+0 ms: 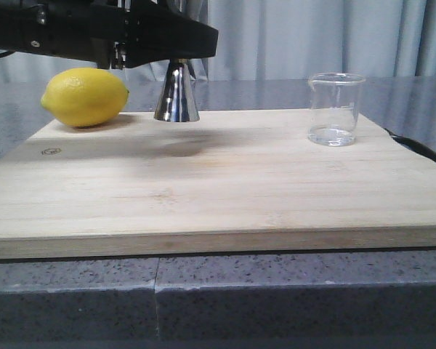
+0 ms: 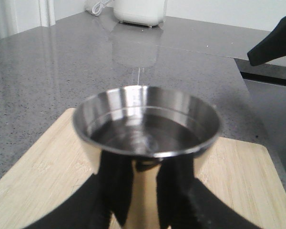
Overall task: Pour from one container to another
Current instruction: 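Lower the jigger onto the board with the left gripper and open it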
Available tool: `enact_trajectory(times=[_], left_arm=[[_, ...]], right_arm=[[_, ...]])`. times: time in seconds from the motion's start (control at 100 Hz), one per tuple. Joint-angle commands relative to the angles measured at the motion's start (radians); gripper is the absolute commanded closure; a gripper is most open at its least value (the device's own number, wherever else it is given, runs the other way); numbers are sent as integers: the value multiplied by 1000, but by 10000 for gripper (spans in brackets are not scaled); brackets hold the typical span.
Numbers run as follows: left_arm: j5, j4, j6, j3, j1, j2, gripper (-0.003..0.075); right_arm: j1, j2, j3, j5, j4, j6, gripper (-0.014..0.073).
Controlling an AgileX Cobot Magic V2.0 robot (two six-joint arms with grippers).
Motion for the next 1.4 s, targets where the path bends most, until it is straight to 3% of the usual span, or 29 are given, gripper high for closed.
enact_trajectory(times=[0.0, 0.17, 1.39], left_arm=[[111, -63, 35, -12, -13, -50, 542], [99, -66, 105, -7, -13, -50, 542], [111, -102, 120, -5, -13, 24, 542]], right_arm=[[-9, -3, -36, -75, -19, -3, -2], [-9, -3, -36, -75, -19, -3, -2], [-9, -3, -36, -80, -21, -3, -2]])
